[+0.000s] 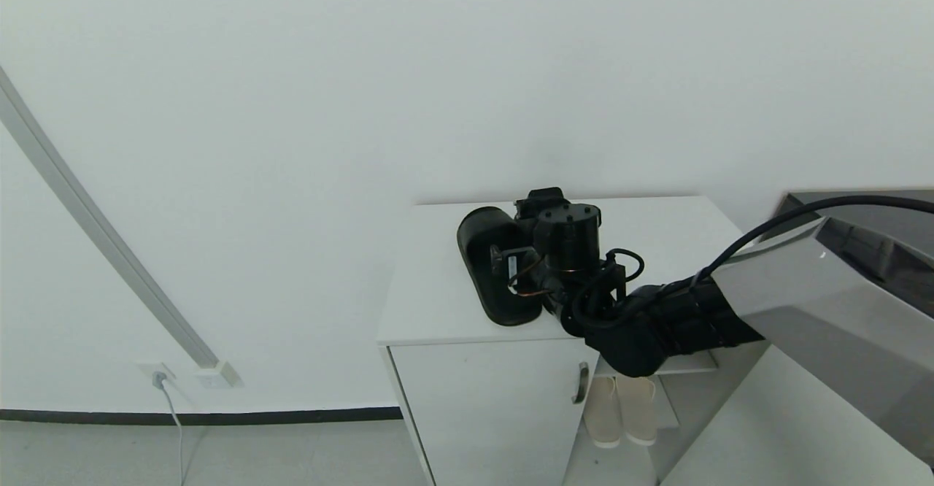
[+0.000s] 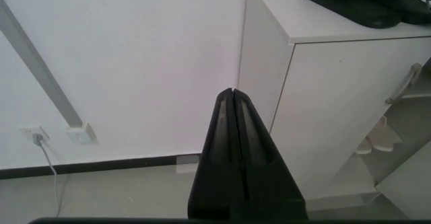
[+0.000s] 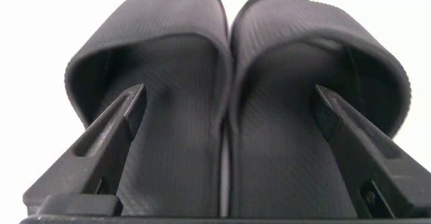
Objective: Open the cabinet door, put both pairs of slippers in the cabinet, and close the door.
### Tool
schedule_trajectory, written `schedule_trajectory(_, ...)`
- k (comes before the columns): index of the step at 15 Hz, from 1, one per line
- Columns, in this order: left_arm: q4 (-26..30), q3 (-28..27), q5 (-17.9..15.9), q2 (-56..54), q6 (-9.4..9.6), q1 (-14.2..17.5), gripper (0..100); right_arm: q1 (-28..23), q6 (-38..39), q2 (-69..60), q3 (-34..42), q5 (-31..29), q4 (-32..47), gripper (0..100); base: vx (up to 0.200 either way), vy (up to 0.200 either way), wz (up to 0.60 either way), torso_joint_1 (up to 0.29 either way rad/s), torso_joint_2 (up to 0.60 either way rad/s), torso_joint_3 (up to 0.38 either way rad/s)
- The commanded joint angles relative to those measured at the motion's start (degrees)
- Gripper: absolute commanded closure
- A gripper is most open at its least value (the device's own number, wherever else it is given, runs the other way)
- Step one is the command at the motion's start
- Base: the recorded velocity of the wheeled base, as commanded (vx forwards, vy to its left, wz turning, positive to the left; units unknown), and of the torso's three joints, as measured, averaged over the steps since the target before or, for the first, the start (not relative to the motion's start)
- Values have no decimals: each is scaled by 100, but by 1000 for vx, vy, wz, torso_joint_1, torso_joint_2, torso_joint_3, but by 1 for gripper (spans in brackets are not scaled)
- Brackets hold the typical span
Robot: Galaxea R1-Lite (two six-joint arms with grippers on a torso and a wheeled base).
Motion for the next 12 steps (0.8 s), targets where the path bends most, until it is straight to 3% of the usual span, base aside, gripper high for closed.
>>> schedule_trajectory(1, -2, 1, 1, -2, -1, 1, 100, -20, -5, 133, -148, -7, 6, 0, 0, 0, 0, 0, 0, 0)
schedule_trajectory(2, -2, 1, 1, -2, -1, 1, 100, -29, -5, 159, -210, -7, 6, 100, 0, 0, 0, 0, 0, 0)
schedule_trajectory(8, -2, 1, 1, -2, -10, 1, 100, -29, -5, 265, -561, -7, 305, 100, 0, 0, 0, 0, 0, 0)
schedule_trajectory(12, -2, 1, 1, -2, -1, 1, 100, 15, -5, -280, -219, 2, 305, 100, 0, 0, 0, 0, 0, 0)
